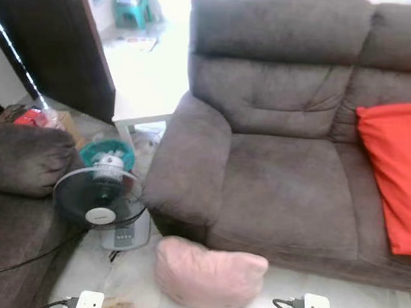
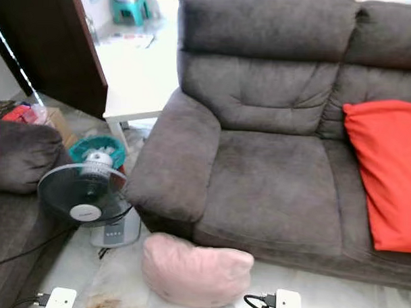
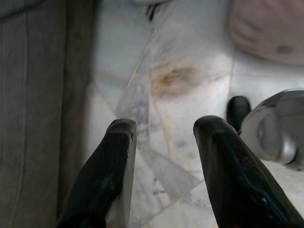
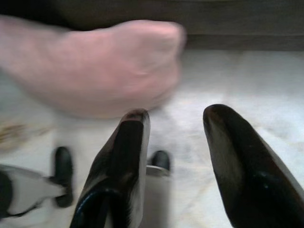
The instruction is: Move the pillow to the sofa from floor
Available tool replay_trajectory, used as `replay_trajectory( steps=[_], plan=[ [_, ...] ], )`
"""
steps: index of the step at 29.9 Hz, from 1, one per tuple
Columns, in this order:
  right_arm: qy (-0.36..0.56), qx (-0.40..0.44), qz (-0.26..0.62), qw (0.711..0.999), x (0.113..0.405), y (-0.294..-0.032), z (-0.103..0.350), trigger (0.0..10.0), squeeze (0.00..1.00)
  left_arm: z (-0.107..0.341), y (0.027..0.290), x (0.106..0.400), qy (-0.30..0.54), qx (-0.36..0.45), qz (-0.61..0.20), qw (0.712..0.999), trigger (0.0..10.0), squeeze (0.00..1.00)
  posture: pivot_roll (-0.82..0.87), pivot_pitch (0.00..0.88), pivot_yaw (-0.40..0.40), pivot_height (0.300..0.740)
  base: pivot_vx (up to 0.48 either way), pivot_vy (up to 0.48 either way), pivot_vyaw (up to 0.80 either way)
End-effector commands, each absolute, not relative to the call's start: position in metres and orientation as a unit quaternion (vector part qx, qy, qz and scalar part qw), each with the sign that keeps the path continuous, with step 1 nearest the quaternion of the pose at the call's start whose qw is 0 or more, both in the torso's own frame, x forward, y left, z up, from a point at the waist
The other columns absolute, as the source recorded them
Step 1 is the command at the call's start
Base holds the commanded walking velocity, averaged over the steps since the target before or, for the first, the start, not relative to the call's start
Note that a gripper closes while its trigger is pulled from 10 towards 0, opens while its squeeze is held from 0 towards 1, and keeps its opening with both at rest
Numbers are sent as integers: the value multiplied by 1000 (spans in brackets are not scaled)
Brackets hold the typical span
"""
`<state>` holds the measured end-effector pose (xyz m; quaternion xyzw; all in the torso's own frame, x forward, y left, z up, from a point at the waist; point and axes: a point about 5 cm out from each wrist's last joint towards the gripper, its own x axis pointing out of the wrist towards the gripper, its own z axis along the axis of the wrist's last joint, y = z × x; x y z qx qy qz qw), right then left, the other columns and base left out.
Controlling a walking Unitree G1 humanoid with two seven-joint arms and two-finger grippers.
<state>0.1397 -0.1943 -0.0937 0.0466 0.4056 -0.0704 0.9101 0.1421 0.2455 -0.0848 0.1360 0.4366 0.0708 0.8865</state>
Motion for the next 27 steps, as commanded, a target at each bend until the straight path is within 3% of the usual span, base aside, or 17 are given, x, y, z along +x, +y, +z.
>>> replay_trajectory(
  steps=[1, 12, 17, 18, 20, 27],
  plan=[
    [408, 51, -66, 909, 139, -192, -94, 10000, 0, -85, 251, 137, 438, 135, 76, 885, 10000, 0, 144, 73, 3, 740, 0, 0, 0],
    [407, 51, -62, 910, 140, -192, -94, 10000, 0, -55, 256, 186, 314, 118, 89, 938, 10000, 0, 152, 78, -2, 740, 0, 0, 0],
    [400, 44, -62, 913, 141, -194, -93, 10000, 0, -23, 238, 233, 191, 114, 73, 972, 10000, 0, 162, 82, -7, 740, 0, 0, 0],
    [380, 45, -65, 922, 143, -195, -90, 10000, 0, -3, 225, 255, 127, 121, 52, 983, 10000, 0, 166, 83, -6, 740, 0, 0, 0],
    [359, 49, -67, 930, 145, -195, -87, 10000, 0, 16, 214, 271, 69, 127, 34, 989, 10000, 0, 160, 83, -5, 740, 0, 0, 0],
    [285, 59, -55, 955, 154, -193, -76, 10000, 0, 79, 179, 287, -89, 134, 14, 987, 10000, 0, 145, 87, -11, 740, 0, 0, 0]
  ],
)
